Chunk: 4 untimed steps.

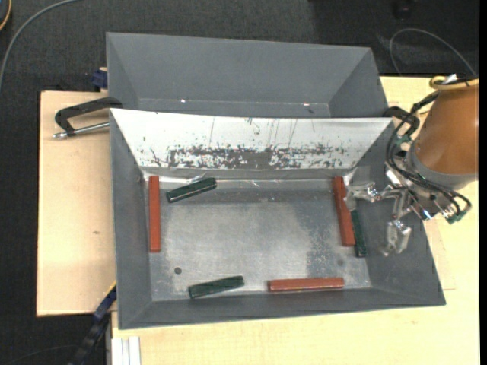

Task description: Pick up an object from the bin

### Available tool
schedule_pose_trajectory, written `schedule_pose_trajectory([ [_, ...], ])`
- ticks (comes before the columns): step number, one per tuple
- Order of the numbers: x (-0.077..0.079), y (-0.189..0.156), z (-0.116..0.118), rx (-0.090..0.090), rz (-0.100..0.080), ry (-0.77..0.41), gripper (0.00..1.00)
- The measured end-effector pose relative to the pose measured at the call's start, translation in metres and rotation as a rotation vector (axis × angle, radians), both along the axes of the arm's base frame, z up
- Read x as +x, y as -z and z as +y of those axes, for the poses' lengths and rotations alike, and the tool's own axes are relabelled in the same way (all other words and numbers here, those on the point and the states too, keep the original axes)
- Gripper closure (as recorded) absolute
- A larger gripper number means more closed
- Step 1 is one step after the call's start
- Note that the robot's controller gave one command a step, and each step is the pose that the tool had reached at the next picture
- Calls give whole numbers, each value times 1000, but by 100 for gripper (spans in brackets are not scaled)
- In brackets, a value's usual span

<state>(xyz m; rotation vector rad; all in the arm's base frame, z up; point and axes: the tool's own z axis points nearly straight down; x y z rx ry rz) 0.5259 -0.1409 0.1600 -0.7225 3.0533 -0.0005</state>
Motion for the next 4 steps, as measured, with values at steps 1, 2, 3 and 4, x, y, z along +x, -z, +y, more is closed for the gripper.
schedule_pose_trajectory([
  [1, -23, 6, 1, -1, 2, -450, 0],
  [2, -8, 89, 4, 4, -1, -954, 0],
  [3, 3, 45, -8, -1, -4, -704, 0],
  [4, 9, 89, 4, 7, -6, -1218, 0],
])
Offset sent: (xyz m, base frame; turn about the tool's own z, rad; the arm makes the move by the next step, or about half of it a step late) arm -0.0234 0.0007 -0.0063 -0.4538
